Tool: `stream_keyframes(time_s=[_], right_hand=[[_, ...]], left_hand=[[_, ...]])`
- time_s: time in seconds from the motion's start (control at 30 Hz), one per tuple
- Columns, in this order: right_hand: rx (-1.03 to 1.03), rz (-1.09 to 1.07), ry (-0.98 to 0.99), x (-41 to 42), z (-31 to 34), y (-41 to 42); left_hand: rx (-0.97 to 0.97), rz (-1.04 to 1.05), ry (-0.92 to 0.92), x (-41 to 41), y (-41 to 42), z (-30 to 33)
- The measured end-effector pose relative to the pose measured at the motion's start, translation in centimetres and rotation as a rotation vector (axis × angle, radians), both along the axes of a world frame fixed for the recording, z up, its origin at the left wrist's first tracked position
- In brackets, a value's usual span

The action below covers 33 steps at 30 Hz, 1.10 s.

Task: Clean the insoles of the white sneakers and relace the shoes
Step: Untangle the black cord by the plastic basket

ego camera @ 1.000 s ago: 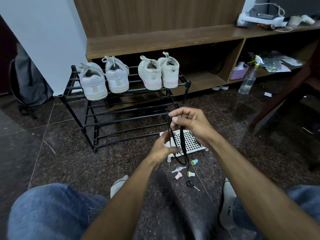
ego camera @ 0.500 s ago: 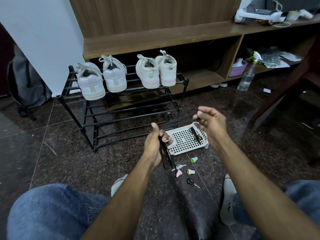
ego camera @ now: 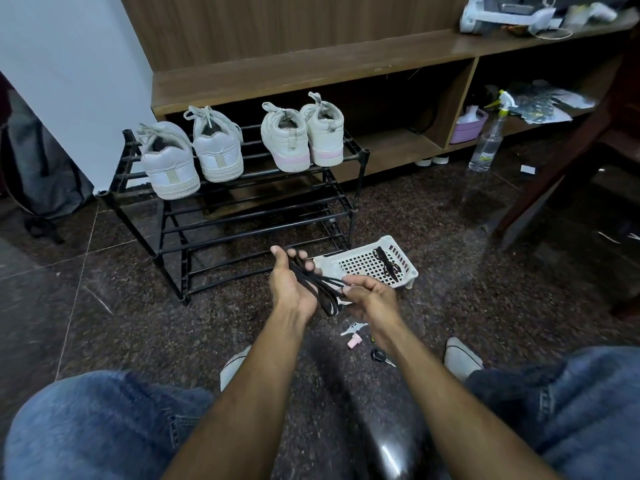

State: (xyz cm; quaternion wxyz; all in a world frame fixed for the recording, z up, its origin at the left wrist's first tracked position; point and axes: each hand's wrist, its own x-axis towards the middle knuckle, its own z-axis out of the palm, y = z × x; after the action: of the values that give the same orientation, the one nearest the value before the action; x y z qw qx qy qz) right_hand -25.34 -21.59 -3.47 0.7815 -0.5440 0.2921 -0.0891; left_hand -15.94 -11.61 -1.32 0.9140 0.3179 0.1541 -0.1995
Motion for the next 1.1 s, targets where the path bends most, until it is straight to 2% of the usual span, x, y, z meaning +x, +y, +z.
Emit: stream_keyframes(time_s=[0.2, 0.4, 0.47, 0.63, 0.87, 0.97, 1.1], right_hand=[[-0.192, 0.082, -0.047, 0.7, 0.4, 0.0], [-0.271, 0.35, -0.097, 2.5, -0.6, 1.4], [-0.351, 0.367, -0.074, 2.9, -1.4, 1.8], [-0.619, 0.322, -0.004, 3.2, -2.9, 1.7], [-1.113, 0.496, 0.238, 4.0, -4.8, 0.3], [-1.139, 0.555, 0.3, 5.0, -6.6, -1.3], [-0.964, 0.561, 0.409, 7.0, -10.1, -4.5]], left_hand=[[0.123, -0.054, -0.047, 0.0, 0.3, -0.6], [0.171, -0.114, -0.059, 0.1, -0.6, -1.3], [0.208, -0.119, -0.091, 0.0, -0.9, -1.4], [0.242, -0.134, -0.11, 0.5, -1.4, -2.8], [0.466, -0.148, -0.068, 2.0, -2.5, -5.7], [0.577, -0.212, -0.048, 3.1, -2.7, -8.0], [0.722, -0.395, -0.024, 5.2, -3.2, -11.9]])
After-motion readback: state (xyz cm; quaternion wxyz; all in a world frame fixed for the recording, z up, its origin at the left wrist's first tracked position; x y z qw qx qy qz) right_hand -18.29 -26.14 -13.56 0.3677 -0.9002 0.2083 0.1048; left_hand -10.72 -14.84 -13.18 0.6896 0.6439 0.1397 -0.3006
